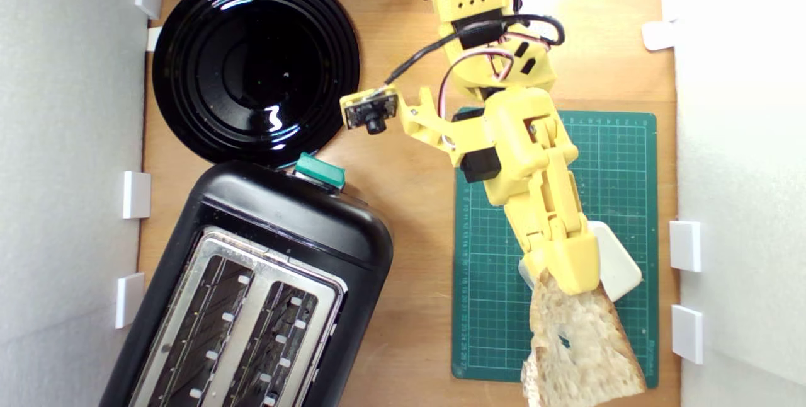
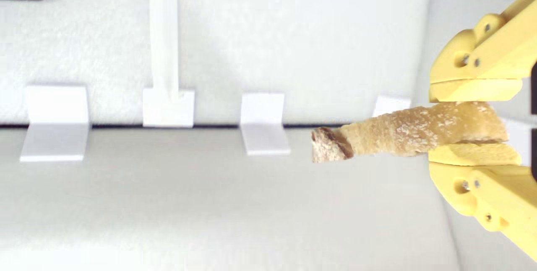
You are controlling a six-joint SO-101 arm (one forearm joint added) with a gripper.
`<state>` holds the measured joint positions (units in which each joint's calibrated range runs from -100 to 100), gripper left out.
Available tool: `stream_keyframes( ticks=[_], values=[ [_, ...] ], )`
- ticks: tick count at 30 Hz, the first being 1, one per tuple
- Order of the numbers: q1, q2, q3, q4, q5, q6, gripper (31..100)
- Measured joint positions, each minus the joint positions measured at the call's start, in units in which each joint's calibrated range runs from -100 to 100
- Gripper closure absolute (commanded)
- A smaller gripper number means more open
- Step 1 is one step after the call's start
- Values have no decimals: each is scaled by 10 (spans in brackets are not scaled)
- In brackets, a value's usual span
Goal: Pick bread and place in toaster
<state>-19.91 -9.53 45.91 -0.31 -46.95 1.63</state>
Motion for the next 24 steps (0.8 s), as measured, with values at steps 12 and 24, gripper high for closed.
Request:
stream_keyframes(
  ticks=[12, 24],
  values=[
    [20, -194, 0, -2, 250, 98, 771],
    [78, -263, -202, -2, 612, 195, 771]
  ],
)
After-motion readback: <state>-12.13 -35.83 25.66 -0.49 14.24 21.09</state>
